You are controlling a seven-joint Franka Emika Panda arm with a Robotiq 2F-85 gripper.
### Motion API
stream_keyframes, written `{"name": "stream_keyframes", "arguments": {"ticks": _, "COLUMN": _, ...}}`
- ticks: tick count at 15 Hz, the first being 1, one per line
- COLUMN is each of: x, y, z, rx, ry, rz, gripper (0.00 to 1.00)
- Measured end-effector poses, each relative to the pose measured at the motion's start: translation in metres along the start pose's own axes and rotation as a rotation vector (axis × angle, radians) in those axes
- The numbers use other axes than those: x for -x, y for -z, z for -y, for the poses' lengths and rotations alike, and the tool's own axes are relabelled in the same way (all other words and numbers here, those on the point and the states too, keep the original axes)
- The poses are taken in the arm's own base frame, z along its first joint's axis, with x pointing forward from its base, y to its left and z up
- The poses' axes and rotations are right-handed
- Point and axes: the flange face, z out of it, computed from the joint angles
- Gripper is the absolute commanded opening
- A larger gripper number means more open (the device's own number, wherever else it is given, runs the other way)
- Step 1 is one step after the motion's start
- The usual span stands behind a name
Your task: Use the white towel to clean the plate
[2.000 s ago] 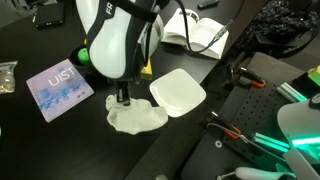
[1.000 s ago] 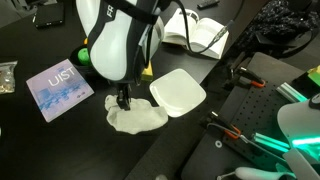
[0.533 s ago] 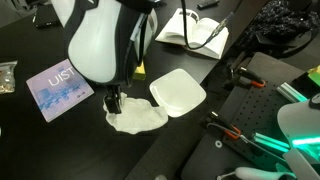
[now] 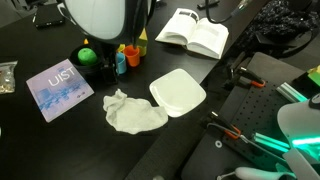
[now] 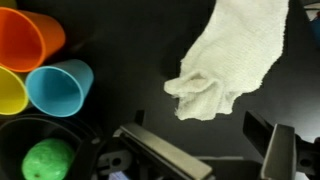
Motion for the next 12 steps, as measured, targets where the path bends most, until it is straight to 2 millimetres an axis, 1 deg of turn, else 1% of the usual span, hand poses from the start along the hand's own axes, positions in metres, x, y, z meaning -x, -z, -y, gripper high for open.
{"name": "stream_keyframes", "arguments": {"ticks": 3, "x": 0.023, "y": 0.006, "z": -0.03, "rx": 0.066, "ry": -0.008, "rz": 0.0, "gripper": 1.0}}
{"name": "stream_keyframes", "arguments": {"ticks": 4, "x": 0.027, "y": 0.005, "z": -0.035, "rx": 0.069, "ry": -0.015, "rz": 0.004, "gripper": 1.0}}
{"name": "stream_keyframes", "arguments": {"ticks": 12, "x": 0.025, "y": 0.001, "z": -0.03, "rx": 0.061, "ry": -0.008, "rz": 0.006, "gripper": 1.0}}
